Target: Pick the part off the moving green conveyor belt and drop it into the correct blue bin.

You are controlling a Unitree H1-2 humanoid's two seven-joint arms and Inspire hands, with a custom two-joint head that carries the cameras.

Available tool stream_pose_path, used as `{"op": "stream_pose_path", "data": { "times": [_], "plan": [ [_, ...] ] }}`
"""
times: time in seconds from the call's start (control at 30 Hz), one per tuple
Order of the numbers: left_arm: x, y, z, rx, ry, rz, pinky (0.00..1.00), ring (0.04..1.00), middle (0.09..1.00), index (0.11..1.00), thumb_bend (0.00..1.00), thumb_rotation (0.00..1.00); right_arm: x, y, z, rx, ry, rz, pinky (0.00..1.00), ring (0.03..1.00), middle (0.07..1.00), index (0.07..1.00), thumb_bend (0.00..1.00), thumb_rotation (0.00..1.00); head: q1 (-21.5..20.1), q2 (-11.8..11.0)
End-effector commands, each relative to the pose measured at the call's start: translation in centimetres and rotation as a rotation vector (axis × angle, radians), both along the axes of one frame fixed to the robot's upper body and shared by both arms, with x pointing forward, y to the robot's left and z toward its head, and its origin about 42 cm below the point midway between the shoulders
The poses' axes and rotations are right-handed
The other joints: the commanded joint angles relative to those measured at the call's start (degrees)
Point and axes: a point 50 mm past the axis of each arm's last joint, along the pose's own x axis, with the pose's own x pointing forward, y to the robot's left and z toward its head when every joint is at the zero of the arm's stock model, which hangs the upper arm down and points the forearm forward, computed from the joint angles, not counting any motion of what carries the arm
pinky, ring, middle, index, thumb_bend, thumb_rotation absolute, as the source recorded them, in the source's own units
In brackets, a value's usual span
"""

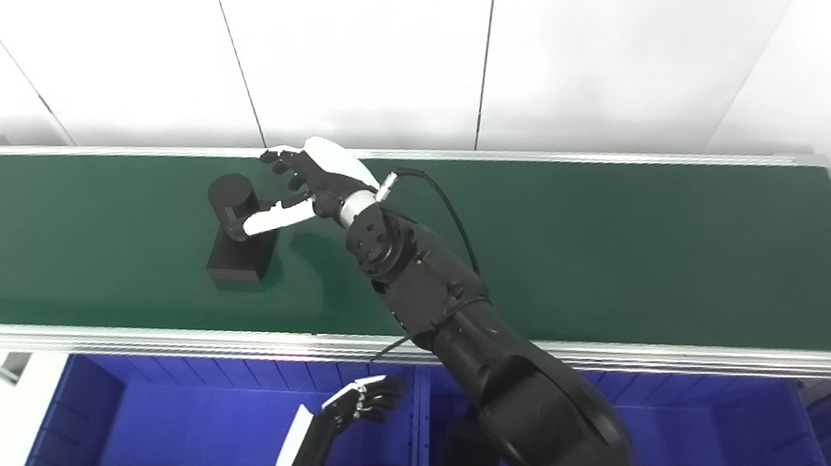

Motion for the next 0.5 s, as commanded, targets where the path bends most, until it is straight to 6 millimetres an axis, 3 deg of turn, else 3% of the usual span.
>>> {"op": "stream_pose_path", "data": {
  "times": [0.0,0.23,0.47],
  "plan": [
    [0.5,-0.4,0.8,-0.034,-0.060,0.007,0.61,0.685,0.739,0.751,0.91,0.33,0.4,2.4,3.5,0.058,-0.116,0.072,0.66,0.802,0.871,0.889,0.86,0.46,0.32,-0.07],
    [0.4,-1.2,0.8,-0.035,-0.068,0.007,0.60,0.682,0.741,0.753,0.94,0.34,0.2,2.9,2.7,0.033,-0.124,0.089,0.64,0.786,0.862,0.882,0.86,0.42,1.39,-0.26],
    [0.2,-1.7,0.9,-0.038,-0.075,-0.008,0.61,0.681,0.735,0.743,0.95,0.35,-0.1,3.7,1.9,0.011,-0.122,0.091,0.70,0.835,0.897,0.890,0.83,0.35,2.15,-0.21]
  ]
}}
